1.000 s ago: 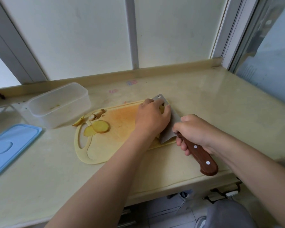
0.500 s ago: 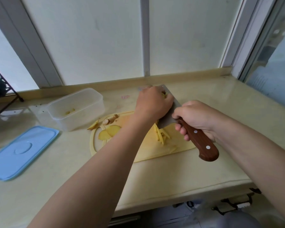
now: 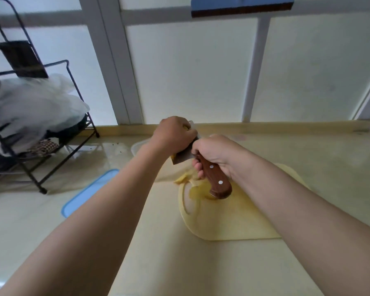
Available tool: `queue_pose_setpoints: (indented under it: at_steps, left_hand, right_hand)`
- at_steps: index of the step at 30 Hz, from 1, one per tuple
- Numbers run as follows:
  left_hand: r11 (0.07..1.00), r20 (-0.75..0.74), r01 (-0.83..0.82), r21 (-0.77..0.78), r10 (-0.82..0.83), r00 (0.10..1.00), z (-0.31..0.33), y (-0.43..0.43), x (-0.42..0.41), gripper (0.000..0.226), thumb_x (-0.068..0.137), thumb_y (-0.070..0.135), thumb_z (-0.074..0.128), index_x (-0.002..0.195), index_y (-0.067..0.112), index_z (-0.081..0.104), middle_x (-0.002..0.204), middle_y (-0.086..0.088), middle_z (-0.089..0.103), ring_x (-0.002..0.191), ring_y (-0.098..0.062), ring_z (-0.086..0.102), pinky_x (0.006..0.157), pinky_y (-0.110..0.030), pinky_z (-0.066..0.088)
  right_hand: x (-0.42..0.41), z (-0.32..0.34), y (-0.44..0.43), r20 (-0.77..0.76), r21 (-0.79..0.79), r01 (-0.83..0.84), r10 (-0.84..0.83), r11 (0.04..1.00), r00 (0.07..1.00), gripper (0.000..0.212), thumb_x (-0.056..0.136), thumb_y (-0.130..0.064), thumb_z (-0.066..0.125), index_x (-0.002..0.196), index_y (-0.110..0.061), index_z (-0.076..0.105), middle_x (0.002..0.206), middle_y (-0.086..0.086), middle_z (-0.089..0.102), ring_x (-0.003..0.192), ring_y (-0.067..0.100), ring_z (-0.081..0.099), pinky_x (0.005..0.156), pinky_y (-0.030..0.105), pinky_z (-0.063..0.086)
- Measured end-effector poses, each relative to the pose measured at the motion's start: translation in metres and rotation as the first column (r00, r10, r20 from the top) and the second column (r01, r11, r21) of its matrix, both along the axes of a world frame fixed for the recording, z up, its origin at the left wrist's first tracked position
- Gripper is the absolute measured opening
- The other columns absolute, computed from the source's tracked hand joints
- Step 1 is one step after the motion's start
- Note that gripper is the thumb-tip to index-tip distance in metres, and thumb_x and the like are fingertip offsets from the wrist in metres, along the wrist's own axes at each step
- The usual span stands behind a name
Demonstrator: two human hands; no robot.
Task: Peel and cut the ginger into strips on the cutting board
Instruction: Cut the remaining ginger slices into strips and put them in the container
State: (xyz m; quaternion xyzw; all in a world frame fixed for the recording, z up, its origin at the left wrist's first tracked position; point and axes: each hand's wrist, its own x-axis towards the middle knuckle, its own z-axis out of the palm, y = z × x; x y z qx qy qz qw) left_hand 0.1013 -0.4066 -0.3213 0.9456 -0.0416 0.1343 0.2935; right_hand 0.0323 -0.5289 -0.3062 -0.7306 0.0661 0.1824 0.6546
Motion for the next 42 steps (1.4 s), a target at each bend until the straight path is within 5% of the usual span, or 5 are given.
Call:
queue_pose_setpoints:
  at_steps: [14,21,27,34,42]
  left_hand:
    - [0.991,0.033,-0.018,-0.132,0.022,0.999,-0.037,0.054,0.033,0.021,0.087,0.032,0.059,0.094,0.017,0.072,0.089,-0.002,0.070,0.085,-0.022,0.063,0.071,-0.032,0.051]
    - [0.984,-0.012,-0.055,-0.171,0.054,0.998,-0.036,0.056,0.032,0.040,0.090,0.028,0.064,0.128,0.017,0.064,0.109,-0.002,0.066,0.087,-0.018,0.059,0.075,-0.026,0.045]
    - [0.975,-0.117,-0.098,-0.200,0.076,0.990,-0.032,0.056,0.032,0.048,0.087,0.003,0.047,0.131,0.017,0.061,0.116,-0.007,0.063,0.078,-0.018,0.063,0.056,-0.022,0.046]
    - [0.874,-0.140,-0.128,-0.470,0.070,0.988,-0.024,0.059,0.023,0.025,0.094,0.009,0.040,0.082,0.016,0.062,0.093,-0.011,0.071,0.087,-0.030,0.068,0.083,-0.043,0.058]
    - [0.895,0.072,-0.044,-0.444,0.085,0.994,-0.008,0.007,-0.007,0.027,0.096,0.014,0.045,0.110,0.014,0.067,0.102,0.000,0.068,0.093,-0.018,0.062,0.082,-0.032,0.052]
  right_hand:
    - [0.013,0.004,0.031,0.026,-0.164,-0.001,0.006,0.986,1.000,0.030,0.103,0.004,0.038,0.075,-0.002,0.048,0.047,0.007,0.047,0.033,0.014,0.043,0.034,0.020,0.042]
    - [0.017,0.009,0.016,0.040,-0.265,0.021,-0.011,0.964,0.999,0.019,0.101,0.002,0.040,0.085,-0.004,0.048,0.041,0.006,0.050,0.042,0.018,0.046,0.035,0.022,0.044]
    - [0.016,0.012,0.004,0.049,-0.269,0.025,-0.012,0.963,0.999,0.020,0.102,0.001,0.039,0.086,-0.004,0.048,0.052,0.009,0.051,0.037,0.015,0.047,0.035,0.021,0.044]
    - [0.013,0.010,-0.008,0.052,-0.250,0.022,-0.009,0.968,0.999,0.017,0.100,0.002,0.043,0.085,-0.003,0.050,0.059,0.010,0.052,0.033,0.014,0.048,0.036,0.021,0.044]
    - [-0.005,0.017,-0.066,0.081,-0.146,0.103,-0.092,0.984,0.992,0.023,0.100,-0.002,0.051,0.078,-0.006,0.053,0.050,0.007,0.053,0.034,0.012,0.047,0.034,0.020,0.042]
